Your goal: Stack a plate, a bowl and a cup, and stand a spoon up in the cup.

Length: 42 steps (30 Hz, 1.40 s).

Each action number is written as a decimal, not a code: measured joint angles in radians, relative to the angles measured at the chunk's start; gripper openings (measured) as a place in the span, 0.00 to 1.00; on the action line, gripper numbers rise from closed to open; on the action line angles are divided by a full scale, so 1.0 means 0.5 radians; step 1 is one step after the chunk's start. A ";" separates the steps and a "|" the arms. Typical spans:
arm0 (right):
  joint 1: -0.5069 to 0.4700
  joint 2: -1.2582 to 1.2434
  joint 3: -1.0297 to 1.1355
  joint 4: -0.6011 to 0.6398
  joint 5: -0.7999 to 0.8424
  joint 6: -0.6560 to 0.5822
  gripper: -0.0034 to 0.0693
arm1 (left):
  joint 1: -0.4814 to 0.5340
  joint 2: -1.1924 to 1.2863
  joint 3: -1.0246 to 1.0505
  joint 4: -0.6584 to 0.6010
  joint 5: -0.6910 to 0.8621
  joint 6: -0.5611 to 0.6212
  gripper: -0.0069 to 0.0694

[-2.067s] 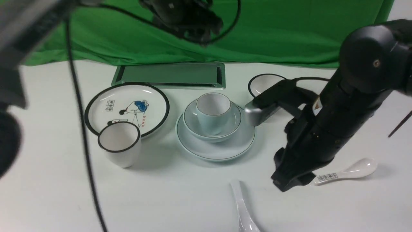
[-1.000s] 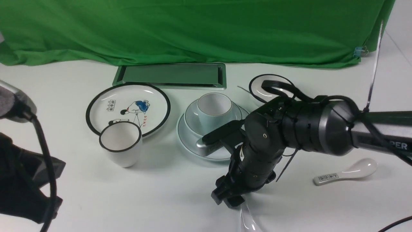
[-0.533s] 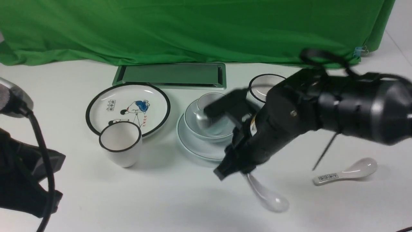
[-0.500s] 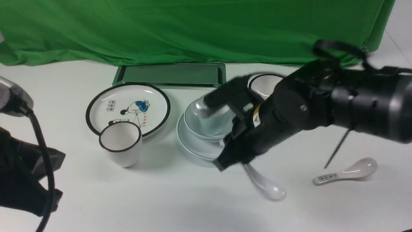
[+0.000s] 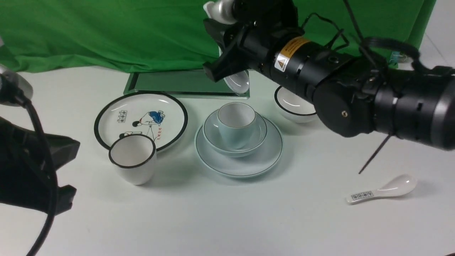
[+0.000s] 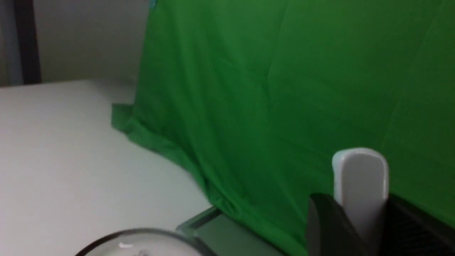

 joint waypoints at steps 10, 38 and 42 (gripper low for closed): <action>-0.140 0.432 0.013 0.002 -0.379 0.265 0.29 | 0.000 0.000 0.003 0.073 -0.152 0.000 0.05; -0.126 -0.465 0.059 0.000 0.994 0.330 0.08 | 0.000 -0.793 0.382 0.053 0.061 -0.235 0.05; -0.005 -0.942 0.358 0.000 0.969 0.213 0.06 | 0.000 -1.160 0.639 0.014 0.010 -0.344 0.05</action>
